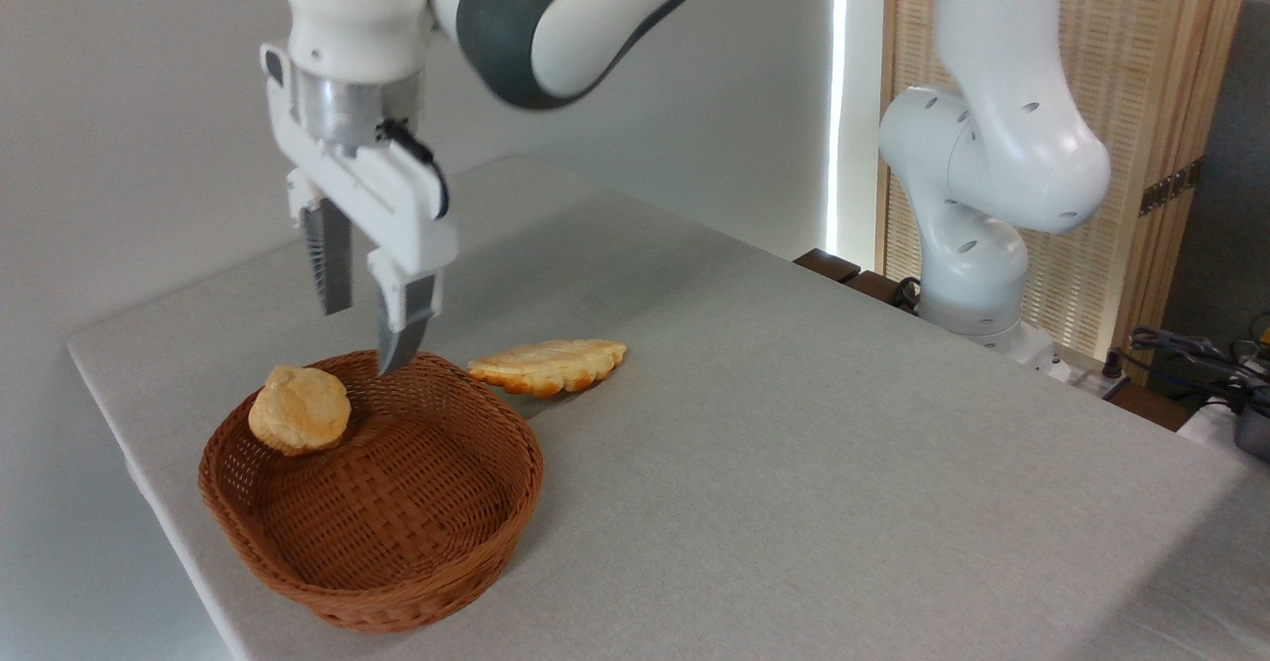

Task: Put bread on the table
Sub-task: 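Lower the open gripper into the wicker basket over the round bread roll, then close the gripper on the round bread roll inside the basket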

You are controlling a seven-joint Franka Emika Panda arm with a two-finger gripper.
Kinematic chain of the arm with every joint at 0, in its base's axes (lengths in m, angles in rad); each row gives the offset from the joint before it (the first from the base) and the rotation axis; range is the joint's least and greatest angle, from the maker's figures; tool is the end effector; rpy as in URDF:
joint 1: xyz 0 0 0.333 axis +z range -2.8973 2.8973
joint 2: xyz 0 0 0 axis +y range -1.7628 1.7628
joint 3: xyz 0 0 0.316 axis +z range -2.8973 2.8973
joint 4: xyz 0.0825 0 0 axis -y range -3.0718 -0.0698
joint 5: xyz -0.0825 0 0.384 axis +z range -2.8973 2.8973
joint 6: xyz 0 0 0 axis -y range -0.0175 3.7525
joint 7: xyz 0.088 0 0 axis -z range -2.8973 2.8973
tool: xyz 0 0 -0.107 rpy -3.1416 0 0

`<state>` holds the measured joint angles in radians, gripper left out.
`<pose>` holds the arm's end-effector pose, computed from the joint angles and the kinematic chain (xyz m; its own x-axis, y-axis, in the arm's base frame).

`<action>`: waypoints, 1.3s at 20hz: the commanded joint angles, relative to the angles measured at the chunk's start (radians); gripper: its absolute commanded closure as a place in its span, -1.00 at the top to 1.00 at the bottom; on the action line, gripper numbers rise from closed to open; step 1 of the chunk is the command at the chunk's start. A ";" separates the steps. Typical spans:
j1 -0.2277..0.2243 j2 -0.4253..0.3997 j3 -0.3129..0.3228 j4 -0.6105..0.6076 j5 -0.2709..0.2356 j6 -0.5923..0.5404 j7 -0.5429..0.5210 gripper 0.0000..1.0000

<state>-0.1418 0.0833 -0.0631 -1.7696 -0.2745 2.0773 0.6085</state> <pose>0.5951 -0.1366 0.5306 0.7318 -0.6020 0.3195 -0.6579 -0.7463 0.1009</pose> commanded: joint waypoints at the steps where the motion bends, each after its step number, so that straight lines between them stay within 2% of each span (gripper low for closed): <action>1: -0.012 0.062 -0.030 0.013 -0.073 0.111 -0.025 1.00; 3: -0.013 0.096 -0.037 0.013 -0.097 0.174 -0.045 1.00; 8: -0.013 0.154 -0.075 0.013 -0.092 0.276 -0.044 1.00; 26: -0.013 0.233 -0.087 0.013 -0.081 0.296 0.007 1.00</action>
<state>-0.1544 0.2927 -0.1399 -1.7674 -0.3535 2.3596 0.5944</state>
